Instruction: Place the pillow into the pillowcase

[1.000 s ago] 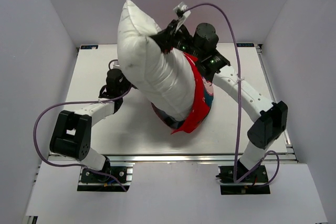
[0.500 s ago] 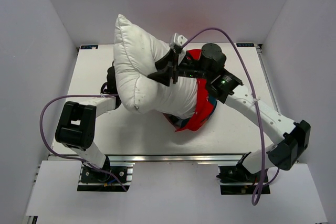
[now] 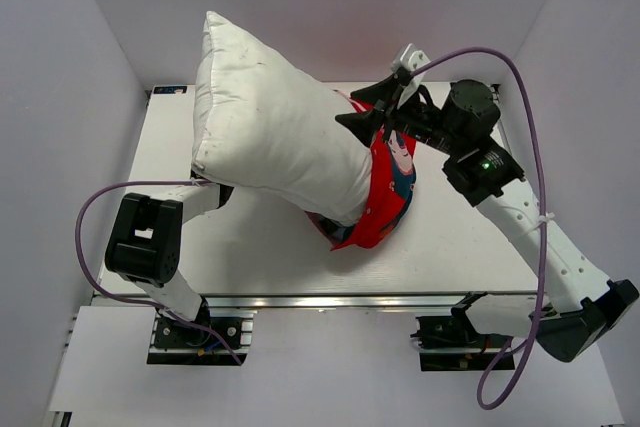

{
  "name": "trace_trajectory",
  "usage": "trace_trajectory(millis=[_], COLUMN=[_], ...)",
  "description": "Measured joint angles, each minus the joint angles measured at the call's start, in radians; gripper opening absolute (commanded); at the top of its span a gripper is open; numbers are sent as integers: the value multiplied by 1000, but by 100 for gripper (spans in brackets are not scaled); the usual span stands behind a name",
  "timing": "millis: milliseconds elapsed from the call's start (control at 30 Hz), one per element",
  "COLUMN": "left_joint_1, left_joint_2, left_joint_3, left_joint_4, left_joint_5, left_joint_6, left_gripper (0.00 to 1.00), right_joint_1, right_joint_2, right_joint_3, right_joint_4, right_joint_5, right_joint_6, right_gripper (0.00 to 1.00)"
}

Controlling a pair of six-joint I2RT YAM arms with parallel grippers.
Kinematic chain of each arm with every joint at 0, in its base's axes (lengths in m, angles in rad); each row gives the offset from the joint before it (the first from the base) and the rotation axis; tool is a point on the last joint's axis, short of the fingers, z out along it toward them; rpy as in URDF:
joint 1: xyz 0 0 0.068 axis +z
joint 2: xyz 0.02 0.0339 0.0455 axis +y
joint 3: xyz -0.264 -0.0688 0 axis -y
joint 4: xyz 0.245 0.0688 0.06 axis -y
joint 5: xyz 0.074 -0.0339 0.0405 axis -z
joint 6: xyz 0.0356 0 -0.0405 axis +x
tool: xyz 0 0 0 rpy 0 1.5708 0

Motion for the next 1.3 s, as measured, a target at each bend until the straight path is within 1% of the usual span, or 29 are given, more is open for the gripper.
trace_trajectory(millis=[133, 233, 300, 400, 500, 633, 700, 767, 867, 900, 933, 967, 1067, 1100, 1133, 1167, 1233, 1267, 1300], left_joint_1=[0, 0, 0, 0, 0, 0, 0, 0, -1, -2, -2, -3, -3, -3, -3, -3, -3, -3, -3], left_joint_2=[0, 0, 0, 0, 0, 0, 0, 0, 0, 0, 0, 0, 0, 0, 0, 0, 0, 0, 0], left_joint_3=[0, 0, 0, 0, 0, 7, 16, 28, 55, 63, 70, 77, 89, 90, 93, 97, 106, 113, 120], left_joint_4=[2, 2, 4, 7, 7, 3, -2, -8, -23, -27, -31, -34, -54, -58, -66, -75, -89, -98, -105], left_joint_5=[0, 3, 4, 6, 10, 16, 20, 28, 41, 43, 46, 48, 50, 49, 49, 49, 50, 51, 52], left_joint_6=[0, 0, 0, 1, 8, 16, 21, 28, 44, 49, 56, 63, 79, 84, 88, 93, 102, 106, 110], left_gripper=[0, 0, 0, 0, 0, 0, 0, 0, 0, 0, 0, 0, 0, 0, 0, 0, 0, 0, 0], right_joint_1=[-3, -3, -7, -17, -31, -47, -52, -53, -53, -53, -53, -53, -44, -34, -18, -6, 14, 20, 22], right_joint_2=[6, 45, 79, 122, 130, 101, 80, 62, 45, 34, 17, -6, -70, -74, -51, -17, 85, 151, 194], right_joint_3=[-43, -37, -17, 12, 12, -50, -93, -123, -130, -130, -135, -146, -155, -130, -54, 26, 237, 367, 451], right_joint_4=[-25, -47, -67, -104, -151, -157, -166, -175, -178, -173, -161, -132, -21, -16, -16, -18, -51, -61, -70], right_joint_5=[25, 40, 62, 166, 285, 382, 403, 396, 357, 337, 308, 273, 172, 146, 136, 130, 124, 125, 128], right_joint_6=[8, 18, 35, 65, 83, 84, 82, 82, 78, 77, 73, 71, 56, 58, 69, 86, 140, 186, 223], right_gripper=[66, 67, 65, 64, 64, 63, 63, 62, 64, 66, 72, 76, 79, 83, 84, 89, 89, 89, 89])
